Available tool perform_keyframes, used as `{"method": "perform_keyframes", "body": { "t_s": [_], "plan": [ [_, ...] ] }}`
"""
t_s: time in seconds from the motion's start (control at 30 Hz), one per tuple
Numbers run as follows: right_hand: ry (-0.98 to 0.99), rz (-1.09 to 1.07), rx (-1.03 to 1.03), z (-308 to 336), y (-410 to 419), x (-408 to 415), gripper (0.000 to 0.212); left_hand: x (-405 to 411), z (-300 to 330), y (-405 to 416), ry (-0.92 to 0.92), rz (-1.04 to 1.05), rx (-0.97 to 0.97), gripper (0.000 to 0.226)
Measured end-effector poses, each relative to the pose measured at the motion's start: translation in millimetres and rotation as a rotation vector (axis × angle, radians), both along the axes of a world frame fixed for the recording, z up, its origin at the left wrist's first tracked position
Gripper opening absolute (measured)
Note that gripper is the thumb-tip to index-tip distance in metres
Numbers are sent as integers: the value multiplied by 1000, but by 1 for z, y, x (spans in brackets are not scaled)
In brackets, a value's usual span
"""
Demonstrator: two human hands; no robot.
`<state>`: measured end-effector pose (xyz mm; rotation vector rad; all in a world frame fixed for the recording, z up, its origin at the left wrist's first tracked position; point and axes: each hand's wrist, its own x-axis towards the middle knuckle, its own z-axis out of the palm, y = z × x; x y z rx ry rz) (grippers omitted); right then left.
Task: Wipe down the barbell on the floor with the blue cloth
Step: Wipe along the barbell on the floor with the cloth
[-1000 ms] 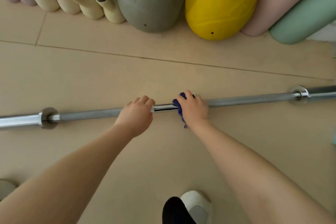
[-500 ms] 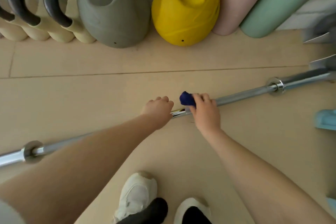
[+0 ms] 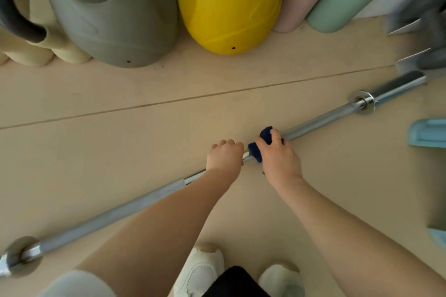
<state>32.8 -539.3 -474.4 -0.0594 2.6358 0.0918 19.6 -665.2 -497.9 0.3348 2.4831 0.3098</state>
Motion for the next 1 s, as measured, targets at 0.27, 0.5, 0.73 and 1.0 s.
{"method": "perform_keyframes", "body": {
  "t_s": [0.27, 0.5, 0.73, 1.0],
  "plan": [
    [-134, 186, -33, 9, 37, -2, 51, 3, 2, 3, -24, 67, 6, 24],
    [40, -145, -168, 4, 28, -11, 36, -3, 5, 20, -77, 147, -98, 27],
    [58, 358, -186, 0, 53, -18, 36, -1, 9, 21, -109, 199, -152, 24],
    [61, 221, -65, 2, 94, -54, 33, -2, 15, 31, -33, 176, -175, 30]
  ]
}}
